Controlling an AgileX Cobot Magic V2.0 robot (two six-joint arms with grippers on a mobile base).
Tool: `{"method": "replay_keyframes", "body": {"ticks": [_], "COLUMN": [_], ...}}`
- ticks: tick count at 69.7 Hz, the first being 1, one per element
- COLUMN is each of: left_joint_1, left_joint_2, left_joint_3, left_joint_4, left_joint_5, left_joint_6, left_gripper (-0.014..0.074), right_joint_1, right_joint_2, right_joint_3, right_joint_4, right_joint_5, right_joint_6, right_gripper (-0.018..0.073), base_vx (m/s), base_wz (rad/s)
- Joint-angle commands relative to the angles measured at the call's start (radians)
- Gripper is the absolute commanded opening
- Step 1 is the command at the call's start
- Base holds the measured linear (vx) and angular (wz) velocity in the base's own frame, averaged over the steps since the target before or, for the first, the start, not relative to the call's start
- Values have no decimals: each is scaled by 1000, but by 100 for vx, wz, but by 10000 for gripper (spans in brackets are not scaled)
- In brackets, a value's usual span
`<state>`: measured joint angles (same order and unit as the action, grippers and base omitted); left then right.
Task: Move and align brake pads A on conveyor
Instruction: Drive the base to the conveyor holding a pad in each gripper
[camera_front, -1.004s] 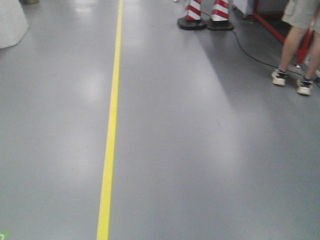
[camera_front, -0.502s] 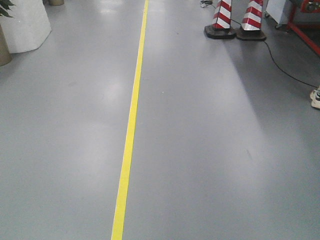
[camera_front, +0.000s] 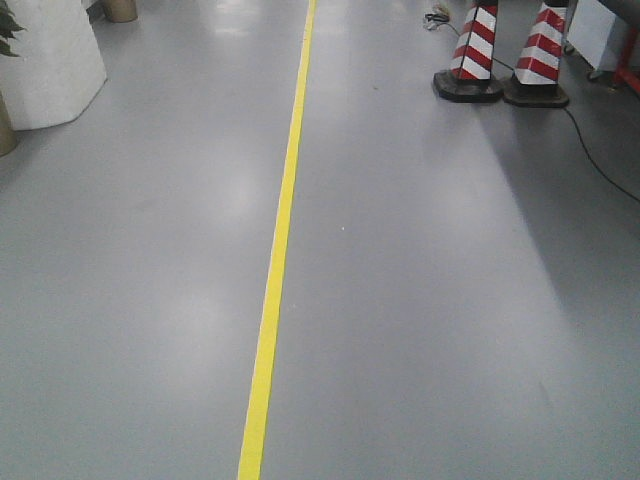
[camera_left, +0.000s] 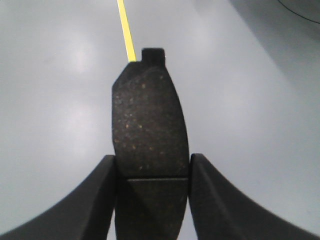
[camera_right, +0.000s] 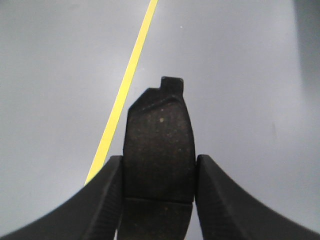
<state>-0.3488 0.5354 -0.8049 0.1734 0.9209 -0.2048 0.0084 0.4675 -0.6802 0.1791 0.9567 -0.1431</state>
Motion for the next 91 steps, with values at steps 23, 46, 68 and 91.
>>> {"method": "replay_keyframes", "body": {"ticks": [23, 46, 68, 91], "left_joint_1": [-4, -4, -4, -4], "left_joint_2": [7, 7, 8, 8], "left_joint_3": [-28, -28, -28, -28], "left_joint_4": [12, 12, 12, 12], "left_joint_5": [-84, -84, -84, -84], "left_joint_6": [1, 1, 1, 1], "left_gripper": [-6, -6, -6, -6], "right_joint_1": [-1, -1, -1, -1], "right_joint_2": [5, 5, 5, 5], "right_joint_3": [-29, -29, -29, -29], "right_joint_4": [11, 11, 11, 10], "right_joint_5": [-74, -72, -72, -73], "right_joint_6": [-8, -8, -8, -8], "right_gripper": [-3, -3, -3, -3], "base_vx": [74, 80, 82, 82], "base_wz": [4, -5, -13, -10]}}
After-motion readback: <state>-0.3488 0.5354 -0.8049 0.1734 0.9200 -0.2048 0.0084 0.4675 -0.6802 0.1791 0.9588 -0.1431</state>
